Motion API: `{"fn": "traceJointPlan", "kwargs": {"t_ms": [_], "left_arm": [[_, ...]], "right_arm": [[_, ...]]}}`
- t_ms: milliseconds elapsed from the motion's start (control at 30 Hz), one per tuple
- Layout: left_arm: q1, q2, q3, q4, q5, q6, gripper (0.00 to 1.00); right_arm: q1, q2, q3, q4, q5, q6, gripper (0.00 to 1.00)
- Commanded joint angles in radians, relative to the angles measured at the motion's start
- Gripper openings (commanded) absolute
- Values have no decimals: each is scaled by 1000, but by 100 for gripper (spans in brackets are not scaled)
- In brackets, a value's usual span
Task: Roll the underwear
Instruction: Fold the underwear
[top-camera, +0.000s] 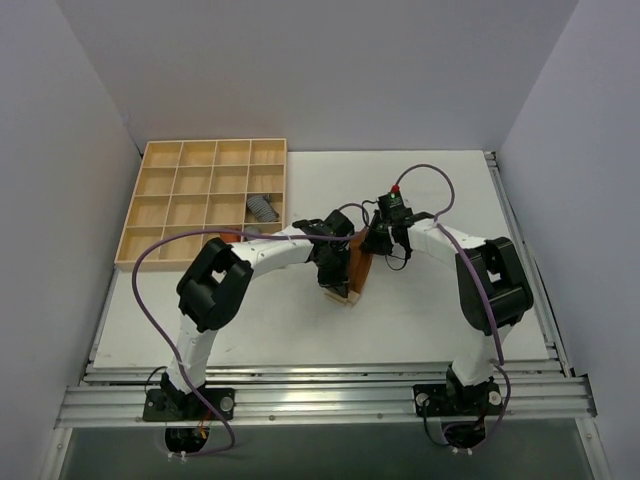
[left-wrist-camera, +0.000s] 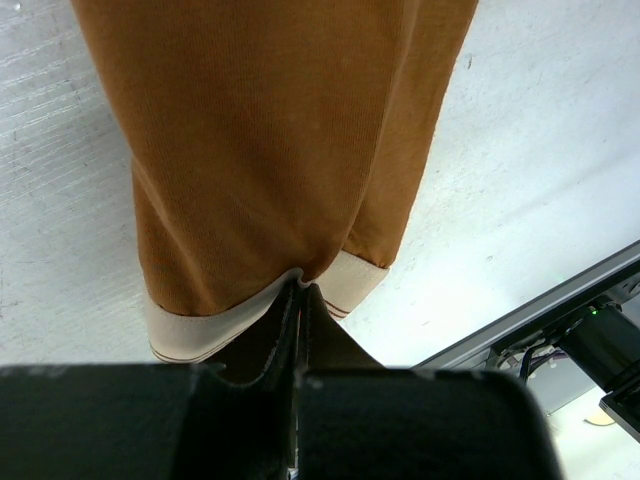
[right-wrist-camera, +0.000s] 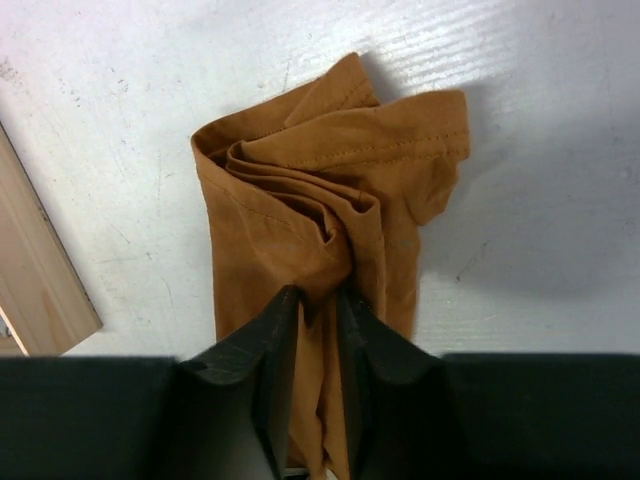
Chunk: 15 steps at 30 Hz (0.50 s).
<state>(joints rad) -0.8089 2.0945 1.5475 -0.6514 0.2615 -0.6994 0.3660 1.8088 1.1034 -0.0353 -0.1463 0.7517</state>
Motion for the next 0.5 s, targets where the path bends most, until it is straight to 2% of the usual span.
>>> {"fn": "traceJointPlan", "kwargs": {"t_ms": [0,100,133,467], "left_arm": [[7,-50,22,-19,-41,11,2],[10,-68,19,-24,-47,0,2],[16,-73,20,-24,-47,-6,2],[31,-128,42,18,-33,-60,2]], "right_arm": [[-7,12,38,-22,13,-22,13],[-7,14,59,-9,5,-44,1],[-7,9,68,-23,11,-52,0],[-32,-57,67,-48,56,-126,0]]}}
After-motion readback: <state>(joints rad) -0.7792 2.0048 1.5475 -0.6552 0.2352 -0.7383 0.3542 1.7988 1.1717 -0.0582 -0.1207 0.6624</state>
